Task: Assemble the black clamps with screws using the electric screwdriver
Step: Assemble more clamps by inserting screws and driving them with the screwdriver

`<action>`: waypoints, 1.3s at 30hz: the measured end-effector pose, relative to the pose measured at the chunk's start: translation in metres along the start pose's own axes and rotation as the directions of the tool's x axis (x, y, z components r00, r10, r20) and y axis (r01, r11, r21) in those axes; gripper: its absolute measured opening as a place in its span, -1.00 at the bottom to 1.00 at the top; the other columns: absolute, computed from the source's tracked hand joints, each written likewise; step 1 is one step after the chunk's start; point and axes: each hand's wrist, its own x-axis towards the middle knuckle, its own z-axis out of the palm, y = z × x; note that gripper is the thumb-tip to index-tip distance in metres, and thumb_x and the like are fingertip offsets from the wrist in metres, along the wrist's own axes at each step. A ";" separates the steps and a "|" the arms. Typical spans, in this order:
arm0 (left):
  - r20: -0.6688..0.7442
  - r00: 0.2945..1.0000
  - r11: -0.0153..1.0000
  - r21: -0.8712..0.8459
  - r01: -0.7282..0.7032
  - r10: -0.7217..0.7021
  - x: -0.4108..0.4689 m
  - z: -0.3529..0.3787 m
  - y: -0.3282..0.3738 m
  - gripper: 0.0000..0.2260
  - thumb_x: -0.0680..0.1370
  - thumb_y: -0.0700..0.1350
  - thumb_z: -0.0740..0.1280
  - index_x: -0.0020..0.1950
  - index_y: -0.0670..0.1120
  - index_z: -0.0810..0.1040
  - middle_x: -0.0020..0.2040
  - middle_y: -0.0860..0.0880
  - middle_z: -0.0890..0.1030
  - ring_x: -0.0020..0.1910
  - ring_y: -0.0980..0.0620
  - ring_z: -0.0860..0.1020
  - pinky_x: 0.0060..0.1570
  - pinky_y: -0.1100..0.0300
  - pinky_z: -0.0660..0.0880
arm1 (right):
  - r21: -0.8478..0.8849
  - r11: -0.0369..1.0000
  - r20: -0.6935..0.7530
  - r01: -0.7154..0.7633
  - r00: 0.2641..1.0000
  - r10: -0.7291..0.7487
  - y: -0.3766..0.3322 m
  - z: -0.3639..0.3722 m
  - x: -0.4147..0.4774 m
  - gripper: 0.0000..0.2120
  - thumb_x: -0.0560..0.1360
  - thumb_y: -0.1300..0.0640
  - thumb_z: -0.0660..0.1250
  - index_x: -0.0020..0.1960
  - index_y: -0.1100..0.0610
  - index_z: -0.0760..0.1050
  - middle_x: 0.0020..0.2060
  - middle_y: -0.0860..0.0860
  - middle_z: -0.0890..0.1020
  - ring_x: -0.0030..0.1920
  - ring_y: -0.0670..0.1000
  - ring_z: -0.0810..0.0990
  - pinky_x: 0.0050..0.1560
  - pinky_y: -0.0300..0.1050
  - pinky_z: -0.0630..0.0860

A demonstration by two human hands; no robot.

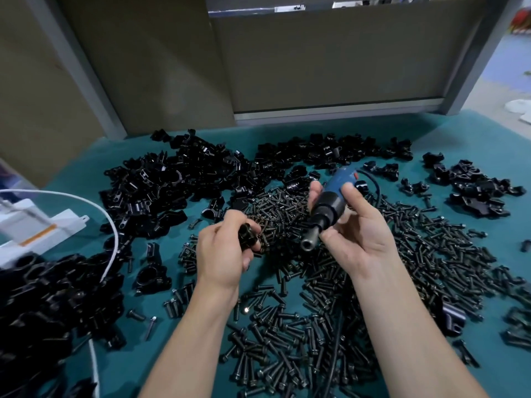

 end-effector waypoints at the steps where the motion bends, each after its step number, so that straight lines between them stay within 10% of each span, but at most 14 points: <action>1: 0.002 1.000 1.000 -0.012 0.003 -0.003 0.000 -0.001 0.000 -0.71 0.35 0.13 0.33 -0.32 -0.07 0.68 -0.38 -0.12 0.58 -0.54 0.06 0.33 -0.55 0.26 0.26 | 0.051 0.999 -0.012 0.012 1.000 -0.011 0.001 -0.002 0.000 -0.40 0.40 0.30 0.44 0.42 0.33 0.39 0.12 0.40 0.65 -0.03 0.25 0.73 -0.14 0.10 0.71; 9: 0.008 1.000 0.999 0.036 0.001 -0.001 -0.001 0.003 0.000 -0.66 0.29 0.18 0.32 -0.33 -0.08 0.67 -0.39 -0.11 0.58 -0.53 0.04 0.34 -0.52 0.20 0.25 | -0.265 0.960 0.115 -0.094 0.985 0.128 -0.009 -0.011 0.000 -0.33 0.52 -0.07 0.38 0.52 0.20 0.27 0.21 0.34 0.65 -0.10 0.17 0.75 -0.16 0.00 0.70; 18: 0.011 1.000 1.000 0.014 0.001 -0.001 0.001 -0.001 0.000 -0.67 0.29 0.19 0.33 -0.32 -0.06 0.67 -0.37 -0.11 0.58 -0.52 0.04 0.34 -0.51 0.22 0.27 | -0.589 0.808 0.060 0.001 0.997 0.042 0.008 -0.006 0.003 -0.34 0.18 0.13 0.65 0.21 0.16 0.50 0.00 0.22 0.65 -0.03 0.27 0.72 -0.06 0.25 0.68; 27: 0.041 0.999 0.999 0.030 0.017 -0.018 0.001 0.001 -0.002 -0.67 0.29 0.18 0.36 -0.30 -0.08 0.69 -0.38 -0.11 0.60 -0.52 0.05 0.36 -0.51 0.20 0.31 | -0.069 0.998 0.028 0.012 1.000 -0.010 0.009 0.005 0.004 -0.62 0.36 0.30 0.41 0.15 0.17 0.44 -0.21 0.13 0.58 -0.31 0.06 0.57 -0.19 0.03 0.63; 39: 0.122 0.982 0.934 0.312 -0.174 0.143 -0.009 0.011 -0.011 -0.44 0.36 0.22 0.24 -0.26 -0.32 0.60 -0.37 -0.23 0.61 -0.54 0.13 0.44 -0.49 0.30 0.30 | 0.095 0.934 -0.197 0.344 0.926 -0.321 -0.004 0.004 0.006 -0.85 0.51 0.38 0.23 -0.14 0.16 0.37 -0.40 0.02 0.47 -0.45 -0.02 0.43 -0.32 -0.14 0.52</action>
